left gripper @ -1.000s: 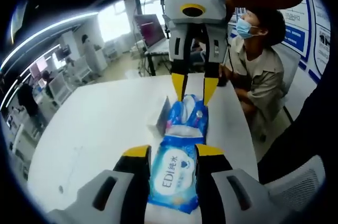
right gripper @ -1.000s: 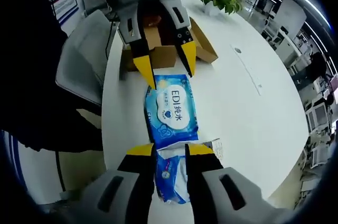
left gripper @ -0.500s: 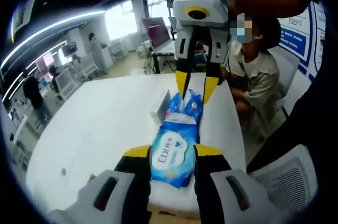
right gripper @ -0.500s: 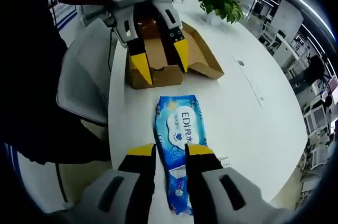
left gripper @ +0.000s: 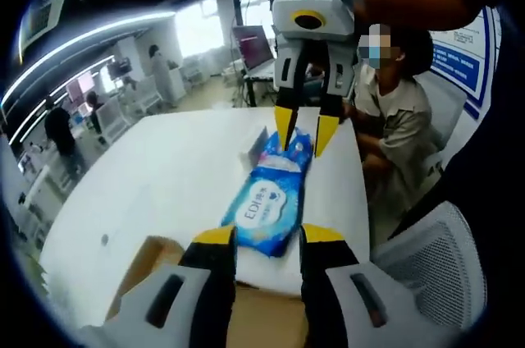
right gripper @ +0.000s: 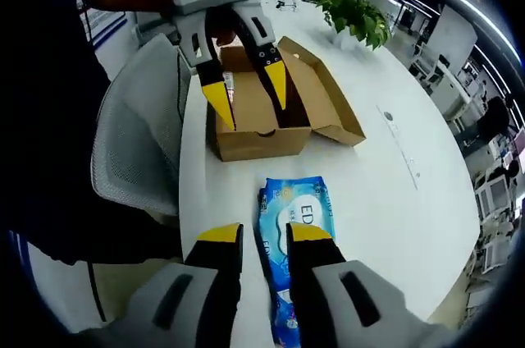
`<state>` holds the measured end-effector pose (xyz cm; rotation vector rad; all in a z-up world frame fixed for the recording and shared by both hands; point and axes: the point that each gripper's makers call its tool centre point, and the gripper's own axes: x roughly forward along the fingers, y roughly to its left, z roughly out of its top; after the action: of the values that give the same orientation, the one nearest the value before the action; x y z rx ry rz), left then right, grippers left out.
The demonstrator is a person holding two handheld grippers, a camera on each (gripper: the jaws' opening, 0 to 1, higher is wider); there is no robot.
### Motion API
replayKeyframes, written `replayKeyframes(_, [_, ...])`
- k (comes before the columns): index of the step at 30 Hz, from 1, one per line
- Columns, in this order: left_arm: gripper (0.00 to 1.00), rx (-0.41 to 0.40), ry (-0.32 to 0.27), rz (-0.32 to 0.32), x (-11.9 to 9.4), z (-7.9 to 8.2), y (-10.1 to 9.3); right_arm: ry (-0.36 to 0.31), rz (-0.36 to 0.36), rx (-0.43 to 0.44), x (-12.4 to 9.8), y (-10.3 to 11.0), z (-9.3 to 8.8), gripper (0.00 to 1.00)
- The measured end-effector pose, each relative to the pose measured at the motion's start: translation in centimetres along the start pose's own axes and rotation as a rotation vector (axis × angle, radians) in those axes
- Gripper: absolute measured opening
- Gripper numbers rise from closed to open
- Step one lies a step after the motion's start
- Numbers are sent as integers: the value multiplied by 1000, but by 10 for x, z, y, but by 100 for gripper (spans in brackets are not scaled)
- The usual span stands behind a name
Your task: Operate the shoe box by opening the lid, removing the specified soft item, and placing it in the target area until the item is outside and the box remains undamaged.
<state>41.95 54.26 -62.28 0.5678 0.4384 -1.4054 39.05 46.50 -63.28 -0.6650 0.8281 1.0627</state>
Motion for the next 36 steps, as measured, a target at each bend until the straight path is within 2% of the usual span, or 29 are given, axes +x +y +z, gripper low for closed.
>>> replayKeyframes(12, [27, -29, 3, 36, -33, -23, 2, -20, 14, -20, 18, 14, 35, 19])
replayKeyframes(23, [26, -55, 24, 71, -65, -53, 7, -36, 40, -49, 42, 29, 68, 19])
replayKeyframes(36, [25, -76, 60, 94, -93, -82, 12, -60, 70, -97, 66, 35, 105, 19])
